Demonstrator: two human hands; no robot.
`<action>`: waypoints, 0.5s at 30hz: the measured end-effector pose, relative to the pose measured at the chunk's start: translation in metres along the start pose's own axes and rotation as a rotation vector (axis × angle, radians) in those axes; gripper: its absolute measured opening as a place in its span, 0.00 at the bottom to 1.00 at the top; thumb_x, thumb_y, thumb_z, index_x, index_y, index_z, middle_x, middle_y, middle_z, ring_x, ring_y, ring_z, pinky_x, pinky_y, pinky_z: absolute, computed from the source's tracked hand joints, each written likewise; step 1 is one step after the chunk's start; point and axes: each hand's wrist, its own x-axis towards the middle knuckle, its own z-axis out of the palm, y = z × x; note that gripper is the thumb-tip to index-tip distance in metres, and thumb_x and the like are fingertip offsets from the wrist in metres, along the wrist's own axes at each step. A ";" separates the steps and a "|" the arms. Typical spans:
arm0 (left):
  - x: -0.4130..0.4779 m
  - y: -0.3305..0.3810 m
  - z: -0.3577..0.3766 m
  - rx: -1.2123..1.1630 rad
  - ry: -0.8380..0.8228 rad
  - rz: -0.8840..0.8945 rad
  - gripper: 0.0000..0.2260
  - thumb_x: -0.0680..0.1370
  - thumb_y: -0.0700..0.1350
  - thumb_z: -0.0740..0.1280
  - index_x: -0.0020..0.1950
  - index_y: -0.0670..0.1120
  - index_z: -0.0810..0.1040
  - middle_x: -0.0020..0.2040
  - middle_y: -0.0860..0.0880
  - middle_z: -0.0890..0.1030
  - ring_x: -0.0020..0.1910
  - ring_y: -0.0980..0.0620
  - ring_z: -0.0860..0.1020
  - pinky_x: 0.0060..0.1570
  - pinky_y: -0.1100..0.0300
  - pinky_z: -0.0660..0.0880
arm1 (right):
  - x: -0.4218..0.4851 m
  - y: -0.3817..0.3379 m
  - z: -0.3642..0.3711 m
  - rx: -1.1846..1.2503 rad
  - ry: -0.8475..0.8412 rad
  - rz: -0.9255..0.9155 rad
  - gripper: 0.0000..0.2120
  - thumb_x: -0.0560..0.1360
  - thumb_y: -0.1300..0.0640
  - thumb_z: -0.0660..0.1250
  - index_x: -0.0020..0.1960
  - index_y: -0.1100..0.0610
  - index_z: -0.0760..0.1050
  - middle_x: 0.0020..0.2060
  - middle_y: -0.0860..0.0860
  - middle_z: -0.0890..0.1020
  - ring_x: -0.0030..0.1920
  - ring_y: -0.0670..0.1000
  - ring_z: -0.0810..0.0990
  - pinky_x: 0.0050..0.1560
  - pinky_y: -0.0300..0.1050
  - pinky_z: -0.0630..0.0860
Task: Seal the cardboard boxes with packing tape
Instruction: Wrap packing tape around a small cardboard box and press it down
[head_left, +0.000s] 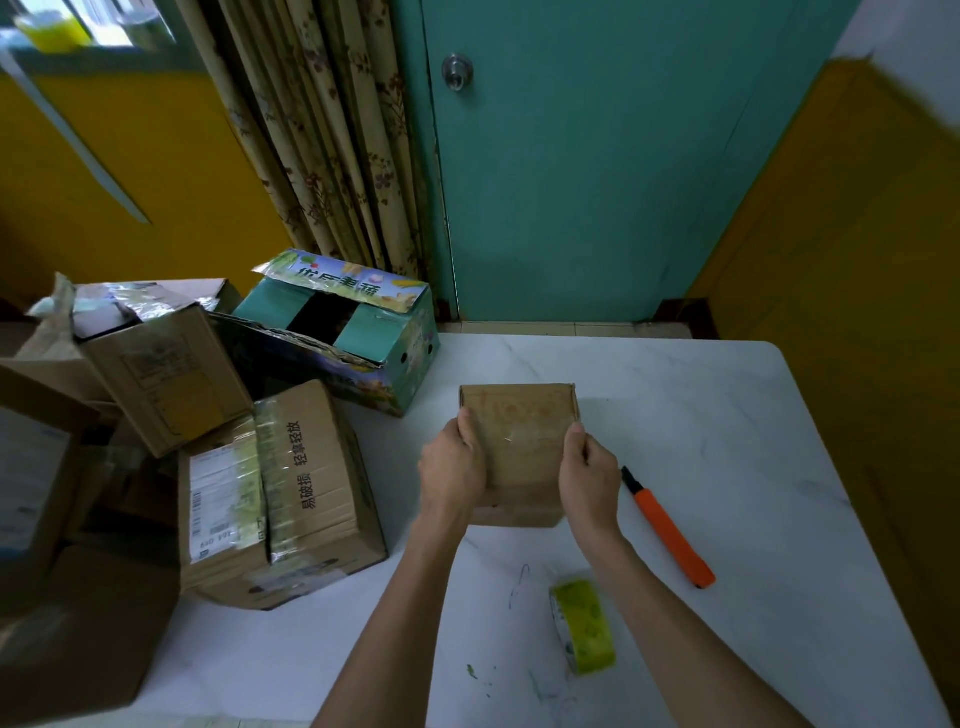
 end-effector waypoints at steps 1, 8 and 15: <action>0.000 0.001 0.000 -0.023 -0.012 -0.018 0.27 0.86 0.58 0.47 0.60 0.43 0.80 0.54 0.40 0.82 0.54 0.38 0.79 0.57 0.48 0.74 | 0.001 0.001 0.000 0.000 -0.038 0.009 0.16 0.81 0.45 0.61 0.38 0.52 0.72 0.33 0.46 0.76 0.33 0.45 0.74 0.36 0.40 0.71; -0.012 -0.018 0.002 -0.539 -0.240 -0.054 0.22 0.75 0.57 0.74 0.66 0.51 0.76 0.54 0.51 0.84 0.48 0.54 0.84 0.38 0.61 0.81 | 0.004 0.000 -0.002 -0.030 -0.148 0.104 0.27 0.69 0.38 0.75 0.61 0.51 0.77 0.52 0.45 0.82 0.52 0.46 0.82 0.53 0.47 0.81; -0.012 -0.030 0.006 -0.354 -0.201 0.129 0.21 0.83 0.60 0.59 0.72 0.51 0.72 0.59 0.52 0.81 0.55 0.54 0.81 0.50 0.61 0.80 | 0.012 0.000 -0.020 -0.271 -0.270 -0.050 0.20 0.85 0.48 0.47 0.51 0.57 0.73 0.43 0.52 0.78 0.44 0.48 0.77 0.42 0.41 0.72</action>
